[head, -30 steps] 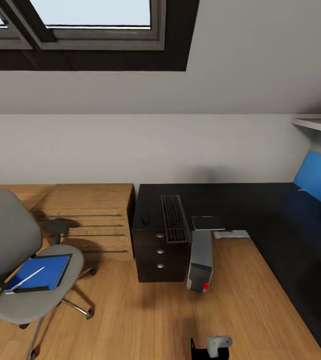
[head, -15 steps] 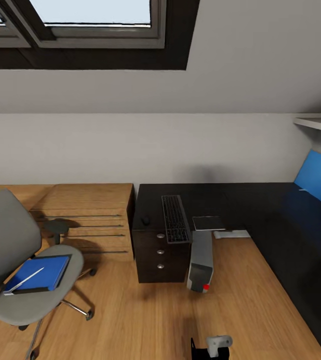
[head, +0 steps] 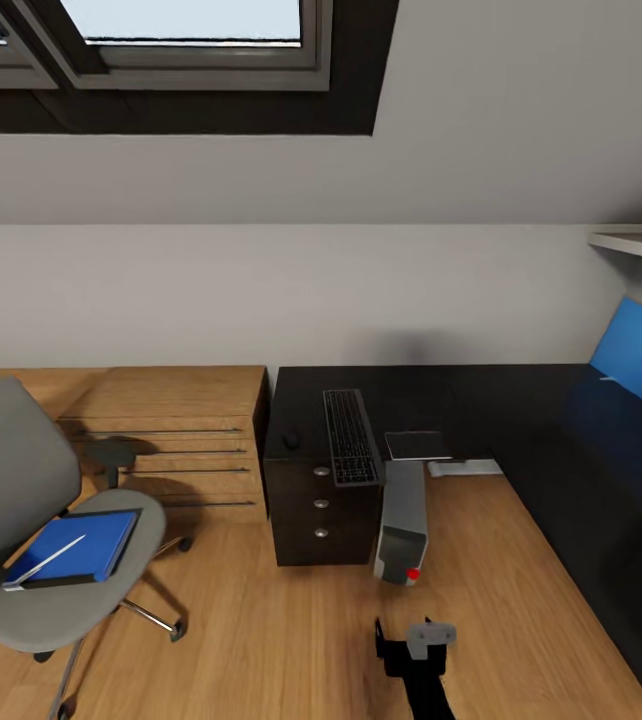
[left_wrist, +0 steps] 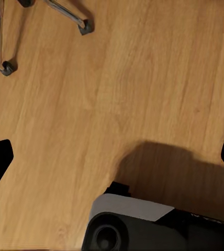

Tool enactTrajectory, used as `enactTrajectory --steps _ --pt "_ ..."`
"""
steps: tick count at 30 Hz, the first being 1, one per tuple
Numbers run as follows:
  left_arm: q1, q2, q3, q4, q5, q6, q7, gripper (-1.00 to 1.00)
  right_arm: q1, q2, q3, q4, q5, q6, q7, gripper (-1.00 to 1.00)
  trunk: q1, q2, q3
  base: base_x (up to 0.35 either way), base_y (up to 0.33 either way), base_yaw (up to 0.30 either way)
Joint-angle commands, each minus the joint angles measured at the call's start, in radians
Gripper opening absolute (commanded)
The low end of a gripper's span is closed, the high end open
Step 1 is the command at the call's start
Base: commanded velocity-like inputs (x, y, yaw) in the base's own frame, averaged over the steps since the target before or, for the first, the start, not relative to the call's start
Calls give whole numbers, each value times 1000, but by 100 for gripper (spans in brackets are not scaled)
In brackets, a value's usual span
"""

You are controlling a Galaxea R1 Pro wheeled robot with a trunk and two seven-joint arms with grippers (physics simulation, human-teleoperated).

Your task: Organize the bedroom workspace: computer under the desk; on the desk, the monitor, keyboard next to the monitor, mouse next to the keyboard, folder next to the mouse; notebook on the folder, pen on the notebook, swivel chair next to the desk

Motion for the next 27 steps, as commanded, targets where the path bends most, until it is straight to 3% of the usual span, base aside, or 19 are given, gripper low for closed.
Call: enactTrajectory --steps 1,4,8,9,10,11,12,13,15,17,18,20,21,22,25,26,27 --pt "0 1 -2 -26 11 25 6 100 -1 -1 7 -25 -10 3 -8 100 4 -9 -5 0 0 0" --pt "0 0 17 -135 11 139 7 100 -3 -2 4 -99 -60 40 -4 100 16 -30 -14 0 0 0" --pt "0 -6 60 -312 13 291 8 100 -19 0 3 -198 -207 122 45 100 31 -58 -27 0 0 0" --pt "0 -13 71 -373 15 340 8 100 -29 -1 3 -238 -276 161 70 100 35 -65 -30 0 0 0" --pt "0 -17 76 -403 17 364 8 100 -34 -1 3 -259 -313 185 83 100 39 -72 -33 0 0 0" --pt "0 -26 84 -461 24 411 9 100 -45 -3 2 -303 -391 240 107 100 43 -79 -36 0 0 0" --pt "-1 -30 88 -488 28 434 9 100 -50 -4 2 -326 -432 271 117 100 46 -86 -39 0 0 0" --pt "-6 -38 93 -530 37 478 11 100 -60 -13 1 -368 -516 335 132 100 50 -93 -42 0 0 0" --pt "-20 -46 96 -558 46 516 11 100 -71 -27 1 -404 -603 397 143 100 58 -107 -49 0 0 0" --pt "-61 -65 101 -587 64 564 12 100 -96 -64 -1 -453 -776 501 156 100 66 -121 -55 0 0 0" --pt "-96 -74 103 -596 79 582 12 100 -114 -100 -3 -471 -930 568 180 100 69 -128 -58 0 0 0" --pt "-119 -77 106 -601 94 590 11 100 -121 -127 -4 -477 -1039 614 208 100 77 -142 -64 0 0 0" --pt "-136 -79 112 -604 112 595 11 100 -126 -149 -2 -480 -1125 656 243 100 81 -149 -68 0 0 0" --pt "-155 -80 129 -608 151 602 9 100 -132 -177 0 -478 -1233 724 313 100 85 -156 -71 0 0 0" --pt "-161 -74 136 -571 167 601 9 100 -134 -186 2 -477 -1269 750 343 100 96 -177 -80 0 0 0" --pt "-163 -48 141 -537 171 599 7 100 -134 -191 3 -477 -1279 762 356 100 100 -184 -83 0 0 0" --pt "-164 13 148 -565 177 601 5 100 -134 -210 4 -478 -1286 804 381 100 104 -191 -86 0 0 0"
